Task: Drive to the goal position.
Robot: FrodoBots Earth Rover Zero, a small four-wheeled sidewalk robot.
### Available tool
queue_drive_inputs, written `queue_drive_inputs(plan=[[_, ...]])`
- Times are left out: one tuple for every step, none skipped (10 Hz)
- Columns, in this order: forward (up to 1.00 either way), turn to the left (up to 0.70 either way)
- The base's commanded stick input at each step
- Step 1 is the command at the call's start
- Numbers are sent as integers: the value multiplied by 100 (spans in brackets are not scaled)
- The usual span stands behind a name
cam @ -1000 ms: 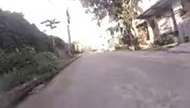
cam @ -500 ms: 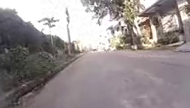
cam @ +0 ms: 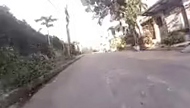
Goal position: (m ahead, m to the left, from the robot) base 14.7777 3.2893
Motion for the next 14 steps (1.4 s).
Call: queue_drive_inputs(plan=[[100,0],[100,0],[100,0],[100,0],[100,0],[100,0],[100,0],[100,0],[100,0],[100,0],[100,0],[100,0],[100,0],[100,0]])
